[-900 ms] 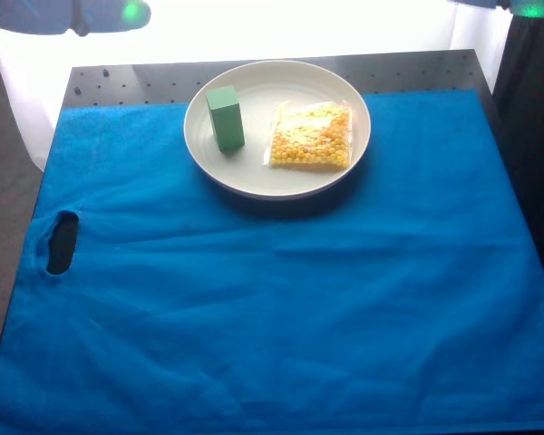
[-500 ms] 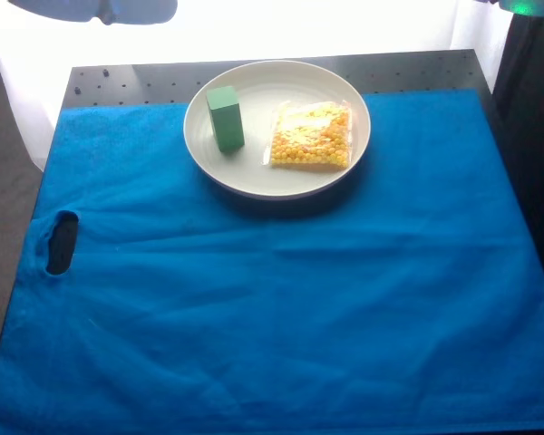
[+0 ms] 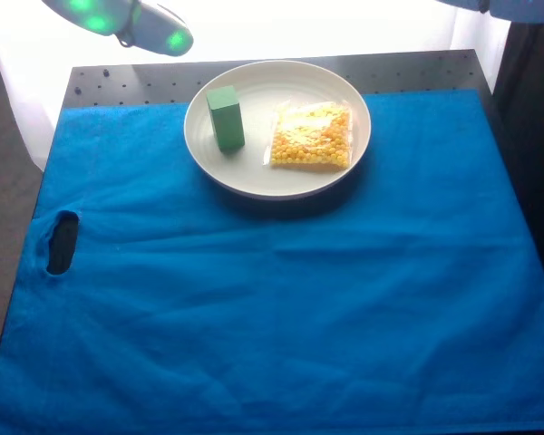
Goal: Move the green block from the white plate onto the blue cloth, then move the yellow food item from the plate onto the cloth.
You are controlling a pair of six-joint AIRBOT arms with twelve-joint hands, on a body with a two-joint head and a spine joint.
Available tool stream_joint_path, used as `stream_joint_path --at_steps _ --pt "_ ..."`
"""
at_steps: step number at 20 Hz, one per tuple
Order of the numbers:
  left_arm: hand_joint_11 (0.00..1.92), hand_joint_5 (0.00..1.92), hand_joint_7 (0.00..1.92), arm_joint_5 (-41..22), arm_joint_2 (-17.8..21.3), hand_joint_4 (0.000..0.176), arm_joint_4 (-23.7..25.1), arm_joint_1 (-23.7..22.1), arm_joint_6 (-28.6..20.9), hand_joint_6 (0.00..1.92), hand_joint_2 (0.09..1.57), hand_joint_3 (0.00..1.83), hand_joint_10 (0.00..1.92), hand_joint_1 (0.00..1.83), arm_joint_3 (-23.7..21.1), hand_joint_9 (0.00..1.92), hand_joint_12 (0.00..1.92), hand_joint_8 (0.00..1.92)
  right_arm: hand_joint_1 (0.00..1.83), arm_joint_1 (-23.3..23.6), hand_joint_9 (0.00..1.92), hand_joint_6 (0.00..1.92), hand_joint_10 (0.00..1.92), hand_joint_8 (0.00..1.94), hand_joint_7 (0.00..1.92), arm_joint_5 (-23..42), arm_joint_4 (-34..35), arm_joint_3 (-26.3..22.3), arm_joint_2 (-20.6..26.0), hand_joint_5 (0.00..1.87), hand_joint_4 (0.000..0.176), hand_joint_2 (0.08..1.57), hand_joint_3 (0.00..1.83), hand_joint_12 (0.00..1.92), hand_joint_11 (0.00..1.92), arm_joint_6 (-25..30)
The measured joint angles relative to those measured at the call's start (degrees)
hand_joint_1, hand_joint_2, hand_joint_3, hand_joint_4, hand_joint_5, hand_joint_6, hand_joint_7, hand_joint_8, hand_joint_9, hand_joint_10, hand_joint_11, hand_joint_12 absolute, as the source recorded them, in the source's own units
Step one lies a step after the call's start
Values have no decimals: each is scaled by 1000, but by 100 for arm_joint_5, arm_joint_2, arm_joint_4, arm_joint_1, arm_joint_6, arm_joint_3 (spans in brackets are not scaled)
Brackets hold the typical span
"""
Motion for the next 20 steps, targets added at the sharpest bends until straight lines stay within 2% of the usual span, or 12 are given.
stream_joint_path --at_steps 2,4,7,10,12,13,15,17,19,20 --pt "615 502 579 201 -181 0 179 0 -2 5 784 0 6 786 35 646 178 4 441 0 523 4 7 12 610 7 -22 0 0 550 0 962 0 16 624 0" --pt "582 538 556 297 -282 0 286 2 -4 11 780 0 0 785 61 627 151 0 451 0 520 1 4 11 618 7 -26 0 0 543 0 953 0 18 631 -2" --pt "646 511 525 448 -457 0 437 15 -4 4 813 13 4 759 144 625 179 0 464 0 522 4 5 7 619 4 -20 2 -2 552 0 929 0 18 635 -2" --pt "646 563 605 603 -673 0 538 125 -4 12 855 2 11 802 243 676 209 10 462 0 533 4 5 3 623 9 -31 0 -72 561 0 866 0 14 634 0" --pt "633 458 650 721 -835 0 614 175 -4 0 814 1 2 840 315 794 478 2 452 0 548 0 5 2 628 9 -46 2 -107 554 0 798 0 15 644 0" --pt "622 430 643 734 -894 0 647 195 -4 1 861 0 2 856 354 795 584 1 448 0 560 1 8 6 642 11 -52 0 -118 556 0 797 0 18 652 -2" --pt "538 394 607 754 -1027 0 673 289 -7 0 841 1 1 906 459 787 781 1 435 0 568 0 8 1 634 9 -70 0 -125 549 0 798 0 25 673 -2" --pt "464 416 637 841 -1152 0 682 372 -7 2 799 0 0 865 577 715 720 8 441 0 574 7 9 6 643 13 -66 2 -140 563 0 810 0 29 685 -2" --pt "419 427 688 918 -1248 0 682 435 -7 4 828 10 0 897 675 667 704 25 461 0 560 13 1 5 646 13 -70 2 -181 590 0 865 19 13 649 -2" --pt "452 457 771 925 -1287 0 684 459 -4 2 839 3 10 897 719 724 674 14 474 0 573 9 2 5 671 13 -76 2 -199 621 0 886 8 16 661 -2"
